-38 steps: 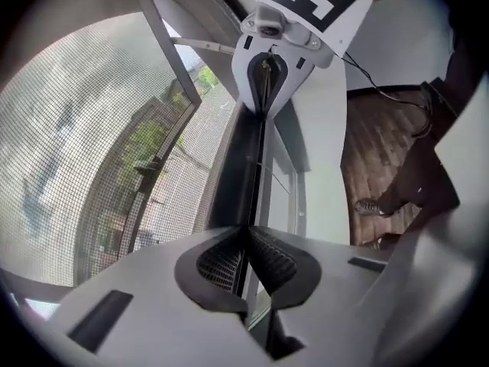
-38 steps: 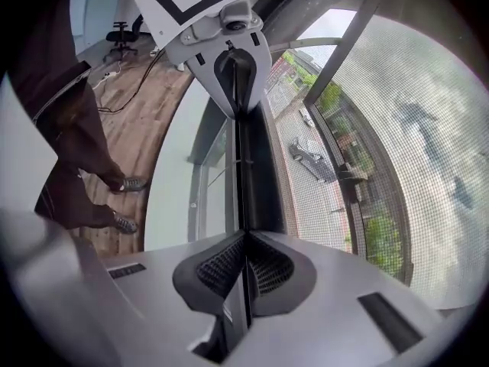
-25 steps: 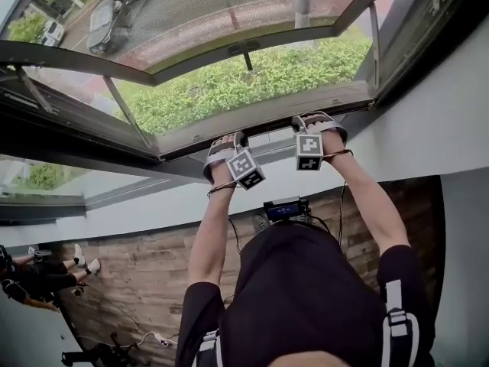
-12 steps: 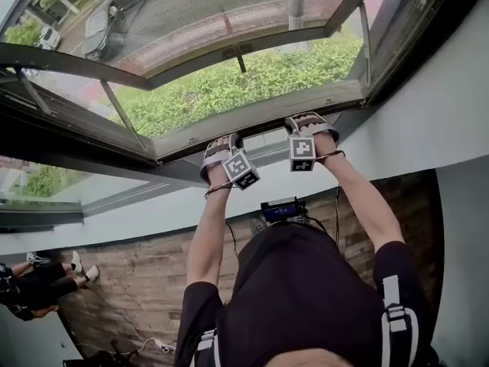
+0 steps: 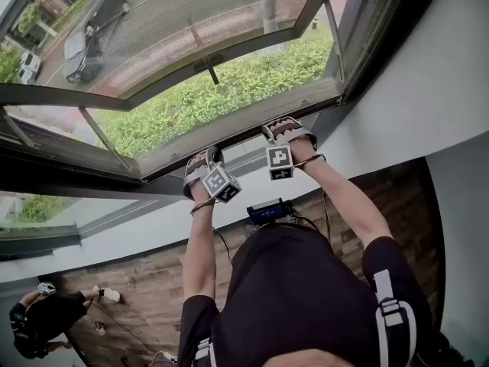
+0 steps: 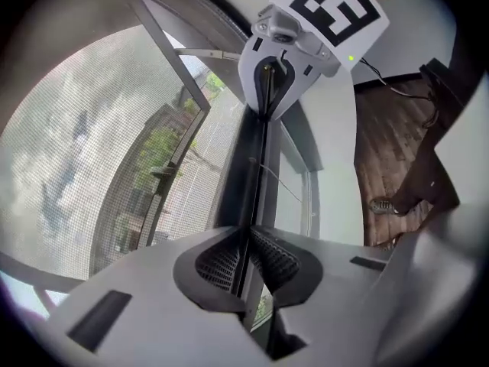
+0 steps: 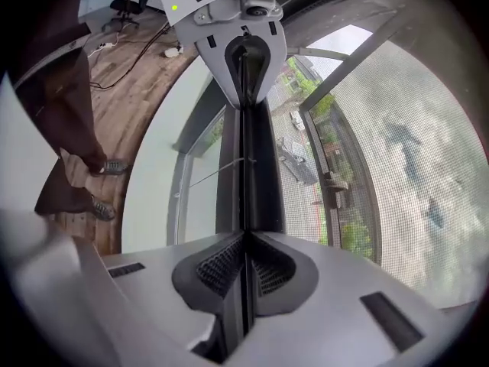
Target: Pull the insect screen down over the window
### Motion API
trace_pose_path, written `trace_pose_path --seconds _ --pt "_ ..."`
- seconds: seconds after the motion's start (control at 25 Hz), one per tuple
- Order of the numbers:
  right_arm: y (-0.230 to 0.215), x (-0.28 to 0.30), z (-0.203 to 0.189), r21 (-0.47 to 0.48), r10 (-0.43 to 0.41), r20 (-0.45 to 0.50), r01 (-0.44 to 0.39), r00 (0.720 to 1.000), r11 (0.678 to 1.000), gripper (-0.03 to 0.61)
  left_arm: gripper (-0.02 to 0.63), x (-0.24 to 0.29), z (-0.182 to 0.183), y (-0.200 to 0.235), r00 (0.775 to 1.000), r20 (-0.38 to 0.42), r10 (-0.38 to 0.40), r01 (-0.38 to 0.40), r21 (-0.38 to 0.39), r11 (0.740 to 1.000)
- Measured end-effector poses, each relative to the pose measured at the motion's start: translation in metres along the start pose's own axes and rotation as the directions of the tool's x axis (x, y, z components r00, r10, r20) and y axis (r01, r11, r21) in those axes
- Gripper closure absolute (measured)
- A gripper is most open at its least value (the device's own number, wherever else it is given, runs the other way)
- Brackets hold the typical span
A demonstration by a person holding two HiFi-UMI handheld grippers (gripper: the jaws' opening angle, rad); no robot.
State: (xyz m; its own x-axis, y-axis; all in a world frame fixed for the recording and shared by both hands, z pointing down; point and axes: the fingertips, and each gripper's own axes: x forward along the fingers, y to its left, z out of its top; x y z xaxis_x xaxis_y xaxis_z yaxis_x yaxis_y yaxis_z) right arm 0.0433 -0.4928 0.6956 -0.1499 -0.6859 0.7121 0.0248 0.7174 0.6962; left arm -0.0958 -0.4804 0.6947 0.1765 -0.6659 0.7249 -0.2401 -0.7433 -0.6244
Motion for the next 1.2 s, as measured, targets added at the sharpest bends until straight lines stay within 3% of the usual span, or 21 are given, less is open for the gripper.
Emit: trace_pose_path --seconds 0.2,0.28,0.32,0.44,0.56,0.64,0.68,0.76,0.84,1.0,1.08,1.2 --pt "-0.005 -0.011 -0.013 0.116 0.015 0.045 -0.02 0.999 0.993 0.557 0.58 -0.017 0.006 0.012 0.999 0.033 0.027 -0.021 -0.189 0.982" --pt "-0.004 -0.014 -0.019 0.172 0.007 0.063 -0.017 0.998 0.985 0.557 0.58 -0.027 0.007 0.012 0.998 0.065 0.027 -0.005 -0.317 0.948" --pt "-0.004 -0.017 -0.022 0.222 0.008 0.078 -0.025 0.997 0.975 0.557 0.58 -0.033 0.008 0.012 0.996 0.09 0.028 0.01 -0.392 0.92" --pt "-0.013 -0.044 -0.02 0.425 0.0 0.162 -0.07 0.987 0.903 0.557 0.58 -0.059 0.017 0.019 0.979 0.195 0.056 0.078 -0.617 0.783" --pt "-0.021 -0.071 -0.013 0.6 -0.053 0.3 -0.146 0.953 0.786 0.557 0.58 -0.082 0.021 0.016 0.938 0.32 0.137 0.183 -0.787 0.589" --pt "-0.02 -0.086 -0.011 0.664 -0.084 0.377 -0.206 0.922 0.719 0.557 0.58 -0.104 0.023 0.01 0.906 0.378 0.192 0.252 -0.845 0.471" --pt "-0.017 -0.088 -0.01 0.681 -0.104 0.417 -0.235 0.903 0.693 0.557 0.58 -0.116 0.023 0.006 0.893 0.394 0.216 0.275 -0.86 0.43" --pt "-0.012 -0.097 -0.01 0.719 -0.142 0.476 -0.291 0.868 0.631 0.558 0.58 -0.136 0.022 -0.002 0.876 0.41 0.253 0.301 -0.876 0.377" --pt "-0.007 -0.11 -0.013 0.757 -0.165 0.508 -0.347 0.845 0.553 0.558 0.581 -0.154 0.021 -0.013 0.868 0.415 0.274 0.311 -0.883 0.352" --pt "0.012 -0.131 -0.012 0.799 -0.223 0.526 -0.388 0.821 0.46 0.558 0.58 -0.195 0.009 -0.023 0.85 0.417 0.321 0.307 -0.888 0.341" --pt "0.016 -0.151 -0.011 0.818 -0.265 0.526 -0.394 0.808 0.42 0.558 0.581 -0.214 0.008 -0.021 0.821 0.448 0.354 0.333 -0.879 0.342" --pt "0.025 -0.182 -0.016 0.849 -0.33 0.498 -0.374 0.802 0.373 0.558 0.581 -0.239 0.012 -0.025 0.77 0.516 0.375 0.388 -0.846 0.366"
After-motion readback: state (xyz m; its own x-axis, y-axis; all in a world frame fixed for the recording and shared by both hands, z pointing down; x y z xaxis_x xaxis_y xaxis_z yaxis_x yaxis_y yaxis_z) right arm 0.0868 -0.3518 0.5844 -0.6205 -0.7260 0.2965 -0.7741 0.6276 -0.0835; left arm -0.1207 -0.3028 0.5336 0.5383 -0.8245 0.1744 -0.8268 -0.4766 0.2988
